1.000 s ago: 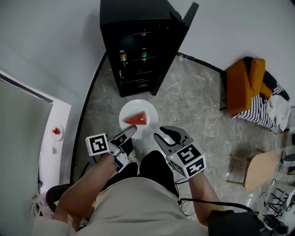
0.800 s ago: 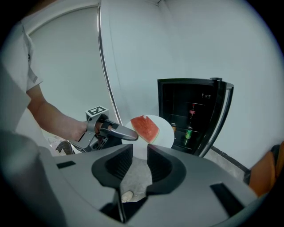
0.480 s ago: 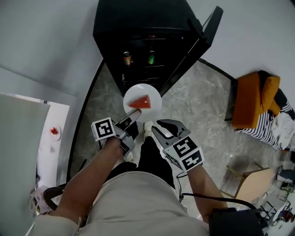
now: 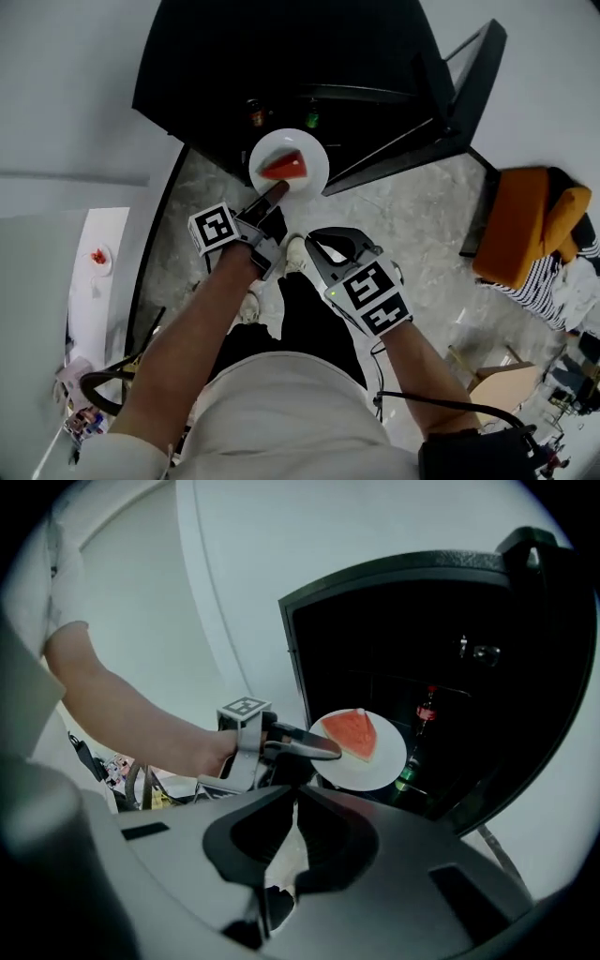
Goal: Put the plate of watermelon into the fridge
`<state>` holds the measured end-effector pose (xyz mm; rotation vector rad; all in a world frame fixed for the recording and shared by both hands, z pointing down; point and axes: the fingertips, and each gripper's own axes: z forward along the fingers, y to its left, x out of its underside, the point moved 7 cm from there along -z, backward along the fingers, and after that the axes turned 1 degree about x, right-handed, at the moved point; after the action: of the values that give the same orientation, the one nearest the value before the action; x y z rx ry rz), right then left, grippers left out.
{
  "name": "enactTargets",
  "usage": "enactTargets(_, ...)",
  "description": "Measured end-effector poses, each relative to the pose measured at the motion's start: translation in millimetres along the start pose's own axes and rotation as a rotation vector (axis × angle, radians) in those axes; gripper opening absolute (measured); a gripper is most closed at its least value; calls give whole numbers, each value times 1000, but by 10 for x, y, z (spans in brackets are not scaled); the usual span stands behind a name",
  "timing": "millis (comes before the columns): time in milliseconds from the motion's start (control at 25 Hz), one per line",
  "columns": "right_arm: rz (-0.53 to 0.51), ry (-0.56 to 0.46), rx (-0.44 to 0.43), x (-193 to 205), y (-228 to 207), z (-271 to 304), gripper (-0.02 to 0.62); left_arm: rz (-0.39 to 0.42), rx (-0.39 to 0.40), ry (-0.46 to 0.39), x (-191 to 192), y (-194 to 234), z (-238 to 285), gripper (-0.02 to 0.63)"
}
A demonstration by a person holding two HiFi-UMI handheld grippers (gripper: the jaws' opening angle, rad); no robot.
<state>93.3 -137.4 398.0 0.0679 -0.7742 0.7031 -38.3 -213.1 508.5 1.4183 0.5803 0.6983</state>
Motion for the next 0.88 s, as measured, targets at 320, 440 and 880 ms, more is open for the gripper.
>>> enactTargets(320, -35, 57, -69, -63, -233, 195, 26, -36, -5, -106, -367, 386, 398, 31)
enactTargets(440, -41, 77, -78, -35, -325, 220, 26, -39, -27, -124, -459, 528, 542, 31)
enactTargets(880, 9, 110, -79, 173, -577, 258, 26, -41, -72, -154, -842, 755, 1066, 31)
